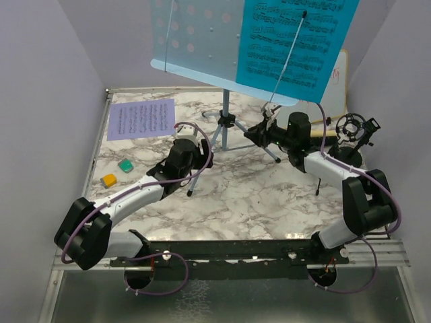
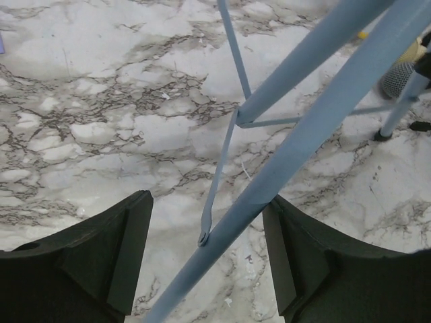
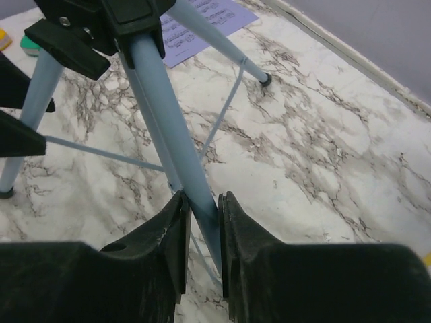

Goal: Pack up the instrument practice props
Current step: Adjust the music stand at the center of the board.

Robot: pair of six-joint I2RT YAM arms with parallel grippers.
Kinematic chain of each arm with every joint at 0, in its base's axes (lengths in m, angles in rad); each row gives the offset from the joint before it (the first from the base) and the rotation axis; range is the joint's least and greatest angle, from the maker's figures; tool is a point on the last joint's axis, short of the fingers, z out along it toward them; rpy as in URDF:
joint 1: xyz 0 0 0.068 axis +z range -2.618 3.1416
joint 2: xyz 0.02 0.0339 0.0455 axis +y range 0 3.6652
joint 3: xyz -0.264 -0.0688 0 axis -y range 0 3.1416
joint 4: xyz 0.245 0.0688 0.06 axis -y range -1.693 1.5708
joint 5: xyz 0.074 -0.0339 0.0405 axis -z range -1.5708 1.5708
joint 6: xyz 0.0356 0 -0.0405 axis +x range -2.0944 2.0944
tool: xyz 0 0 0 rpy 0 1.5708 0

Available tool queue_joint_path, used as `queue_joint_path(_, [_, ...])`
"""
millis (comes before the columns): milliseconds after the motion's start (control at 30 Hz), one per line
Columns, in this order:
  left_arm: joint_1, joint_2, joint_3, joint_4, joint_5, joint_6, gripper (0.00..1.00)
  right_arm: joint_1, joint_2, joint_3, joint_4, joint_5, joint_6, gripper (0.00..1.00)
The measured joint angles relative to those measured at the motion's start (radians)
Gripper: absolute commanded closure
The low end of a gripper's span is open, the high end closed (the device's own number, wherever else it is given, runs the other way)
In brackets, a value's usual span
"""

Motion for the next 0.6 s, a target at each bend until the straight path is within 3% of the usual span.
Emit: queue_joint_path(600, [0.112,0.033,0.032,-0.015,-0.024,-0.023,0.27,0.065,-0.048,-0.101,0.126,0.080,0.173,0.85])
